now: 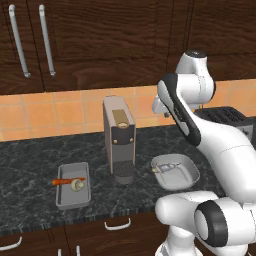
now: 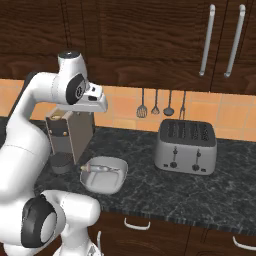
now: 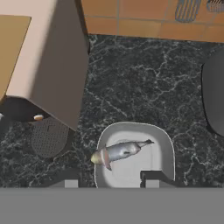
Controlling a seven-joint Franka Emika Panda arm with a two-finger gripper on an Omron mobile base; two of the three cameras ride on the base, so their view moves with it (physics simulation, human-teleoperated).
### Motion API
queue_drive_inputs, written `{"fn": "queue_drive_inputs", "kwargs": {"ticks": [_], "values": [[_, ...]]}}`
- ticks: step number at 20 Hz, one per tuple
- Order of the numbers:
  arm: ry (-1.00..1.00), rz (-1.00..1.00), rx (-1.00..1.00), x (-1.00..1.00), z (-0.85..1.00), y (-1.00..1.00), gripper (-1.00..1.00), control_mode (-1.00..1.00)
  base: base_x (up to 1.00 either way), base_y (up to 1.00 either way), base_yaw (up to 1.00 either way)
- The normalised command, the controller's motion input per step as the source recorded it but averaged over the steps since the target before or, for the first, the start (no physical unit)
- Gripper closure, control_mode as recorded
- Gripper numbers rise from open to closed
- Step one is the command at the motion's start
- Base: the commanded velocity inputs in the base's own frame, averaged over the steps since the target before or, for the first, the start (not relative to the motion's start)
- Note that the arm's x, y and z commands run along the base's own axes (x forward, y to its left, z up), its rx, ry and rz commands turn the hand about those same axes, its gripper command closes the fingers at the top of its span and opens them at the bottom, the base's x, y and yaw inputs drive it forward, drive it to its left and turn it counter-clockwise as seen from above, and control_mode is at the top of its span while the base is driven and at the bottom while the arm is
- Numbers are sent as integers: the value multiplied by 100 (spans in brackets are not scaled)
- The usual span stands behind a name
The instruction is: Take the meat container that has the fish and place it on the second highest rack of the freezer. Then take the vegetable container that has the carrot and mushroom and place it on the highest rack of the freezer.
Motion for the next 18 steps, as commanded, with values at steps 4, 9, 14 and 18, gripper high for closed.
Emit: {"fn": "queue_drive_inputs", "kwargs": {"ticks": [4, 9, 14, 18], "values": [[4, 0, 2, 12, -52, -23, -100, -100, 0, 0, 0], [27, 0, 9, 92, -100, -70, -100, -100, 0, 0, 0], [24, 0, 1, 5, -100, -44, -100, -100, 0, 0, 0], [14, -2, 0, -16, -99, -49, -100, -100, 0, 0, 0]]}}
